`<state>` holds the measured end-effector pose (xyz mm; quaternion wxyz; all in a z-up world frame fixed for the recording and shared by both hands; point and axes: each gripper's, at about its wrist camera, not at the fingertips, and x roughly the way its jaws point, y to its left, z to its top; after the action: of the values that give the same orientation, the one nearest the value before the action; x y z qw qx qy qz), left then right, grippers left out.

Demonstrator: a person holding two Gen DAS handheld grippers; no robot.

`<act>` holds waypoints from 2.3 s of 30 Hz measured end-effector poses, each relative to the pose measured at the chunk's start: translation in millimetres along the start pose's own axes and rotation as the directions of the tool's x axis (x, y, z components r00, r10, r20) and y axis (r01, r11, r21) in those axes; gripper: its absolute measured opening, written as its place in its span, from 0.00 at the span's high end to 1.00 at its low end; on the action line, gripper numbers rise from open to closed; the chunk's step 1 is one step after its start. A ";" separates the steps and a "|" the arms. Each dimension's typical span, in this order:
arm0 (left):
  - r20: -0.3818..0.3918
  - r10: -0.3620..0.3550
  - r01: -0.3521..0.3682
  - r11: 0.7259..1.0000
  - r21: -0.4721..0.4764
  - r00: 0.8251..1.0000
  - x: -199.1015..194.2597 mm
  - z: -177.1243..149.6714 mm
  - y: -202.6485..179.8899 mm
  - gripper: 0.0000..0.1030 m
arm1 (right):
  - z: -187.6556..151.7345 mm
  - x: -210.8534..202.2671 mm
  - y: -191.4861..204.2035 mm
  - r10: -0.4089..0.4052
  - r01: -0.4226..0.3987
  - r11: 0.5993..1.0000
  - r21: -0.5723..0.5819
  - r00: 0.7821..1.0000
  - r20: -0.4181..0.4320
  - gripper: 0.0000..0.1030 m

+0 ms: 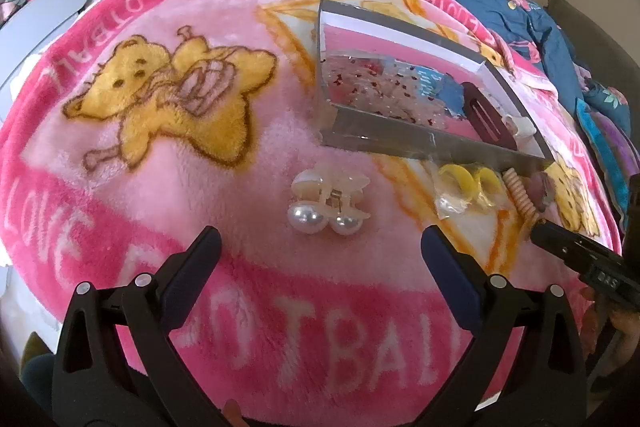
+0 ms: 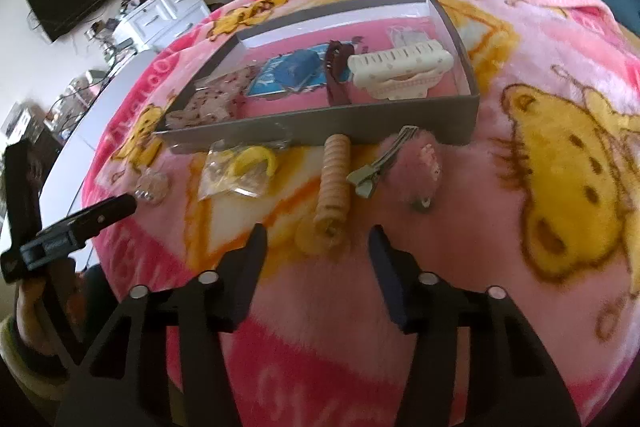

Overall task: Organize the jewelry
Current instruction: 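Grasp the pearl earrings with the left tool while the right tool grasps the beige spiral hair tie, then lift the pearl earrings with the left tool while the right tool carries the hair tie over the tray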

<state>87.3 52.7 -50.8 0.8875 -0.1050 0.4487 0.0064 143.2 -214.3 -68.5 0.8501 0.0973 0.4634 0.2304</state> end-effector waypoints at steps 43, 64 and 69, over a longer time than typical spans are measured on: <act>0.082 -0.052 0.045 0.995 0.084 0.995 -25.8 6.1 -18.6 0.65 | 3.9 -29.9 50.1 0.137 -0.132 0.984 -0.118 0.990 0.037 0.83; 0.176 -0.064 0.053 0.996 0.069 0.982 -43.5 51.0 -25.7 0.65 | 63.6 -50.2 62.6 0.173 -0.146 0.978 -0.149 0.966 0.190 0.83; 0.188 -0.085 0.070 0.994 0.083 0.978 -40.3 66.1 -37.3 0.65 | 79.9 -58.3 49.1 0.144 -0.116 0.985 -0.130 0.960 0.240 0.83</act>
<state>119.7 32.2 26.1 0.9294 -0.0876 0.3567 -0.0353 167.9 -195.6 37.5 0.8886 0.1068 0.3318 0.2980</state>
